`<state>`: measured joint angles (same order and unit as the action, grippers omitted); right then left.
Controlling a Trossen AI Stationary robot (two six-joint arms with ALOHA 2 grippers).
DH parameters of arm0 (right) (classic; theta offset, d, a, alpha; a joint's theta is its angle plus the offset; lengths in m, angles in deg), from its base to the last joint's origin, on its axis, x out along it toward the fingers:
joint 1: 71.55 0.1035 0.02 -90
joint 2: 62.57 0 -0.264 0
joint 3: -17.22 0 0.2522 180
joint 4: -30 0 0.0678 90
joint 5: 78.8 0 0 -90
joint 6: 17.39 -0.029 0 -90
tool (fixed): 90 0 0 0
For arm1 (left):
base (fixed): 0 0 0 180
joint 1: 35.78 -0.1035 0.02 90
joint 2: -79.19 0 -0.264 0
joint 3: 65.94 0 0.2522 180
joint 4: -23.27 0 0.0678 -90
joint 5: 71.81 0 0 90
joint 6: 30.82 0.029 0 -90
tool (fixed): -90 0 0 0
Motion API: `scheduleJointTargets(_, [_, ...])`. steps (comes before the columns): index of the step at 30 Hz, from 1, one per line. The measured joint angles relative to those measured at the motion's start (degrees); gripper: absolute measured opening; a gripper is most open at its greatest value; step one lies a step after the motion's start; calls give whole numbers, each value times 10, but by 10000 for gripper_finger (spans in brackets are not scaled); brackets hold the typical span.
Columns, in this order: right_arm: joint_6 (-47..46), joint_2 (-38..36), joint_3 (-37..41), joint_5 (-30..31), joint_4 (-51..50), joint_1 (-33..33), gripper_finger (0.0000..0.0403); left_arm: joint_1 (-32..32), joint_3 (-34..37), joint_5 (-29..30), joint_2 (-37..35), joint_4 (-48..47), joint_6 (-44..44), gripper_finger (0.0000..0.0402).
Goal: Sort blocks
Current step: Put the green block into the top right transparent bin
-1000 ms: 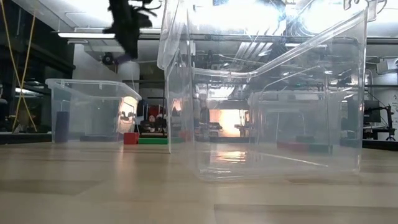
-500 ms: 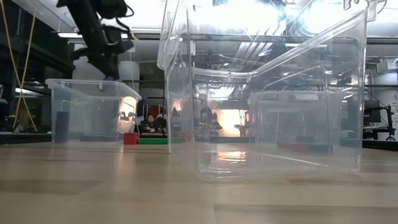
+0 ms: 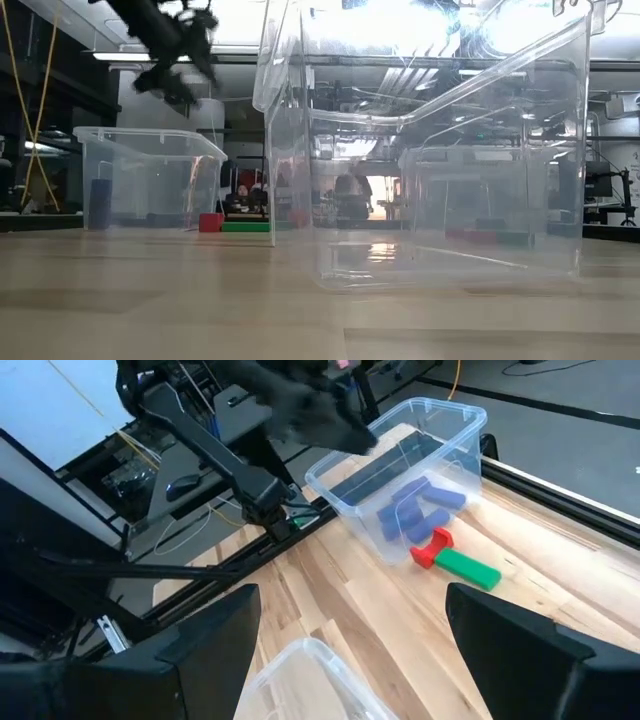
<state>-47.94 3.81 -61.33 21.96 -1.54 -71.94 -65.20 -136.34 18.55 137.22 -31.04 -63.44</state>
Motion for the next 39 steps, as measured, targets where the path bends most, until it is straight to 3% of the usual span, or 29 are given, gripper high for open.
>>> scheduleJointTargets(3, [-9, -8, 0, -17, -24, 0, 316, 93, 0, 19, -34, 51, -4, 243])
scheduleJointTargets(8, [-101, -21, 0, -72, -165, 35, 316, 279, 0, 162, -66, 130, -19, 241])
scheduleJointTargets(11, [-175, -17, 0, -91, -260, 99, 316, 355, 0, 256, -64, 157, -20, 241])
scheduleJointTargets(14, [-259, -5, 0, -109, -309, 209, 316, 391, 0, 315, -57, 166, -7, 241])
scheduleJointTargets(19, [-424, 62, 0, -78, -316, 388, 316, 389, 0, 335, -53, 167, 35, 241])
scheduleJointTargets(23, [-510, 150, 0, -100, -316, 457, 316, 367, 0, 332, -53, 169, 61, 241])
scheduleJointTargets(29, [-561, 244, 0, -141, -310, 469, 315, 333, 0, 281, -54, 169, 73, 241])
scheduleJointTargets(39, [-596, 299, 0, -190, -277, 469, 315, 313, 0, 238, -54, 169, 73, 241])
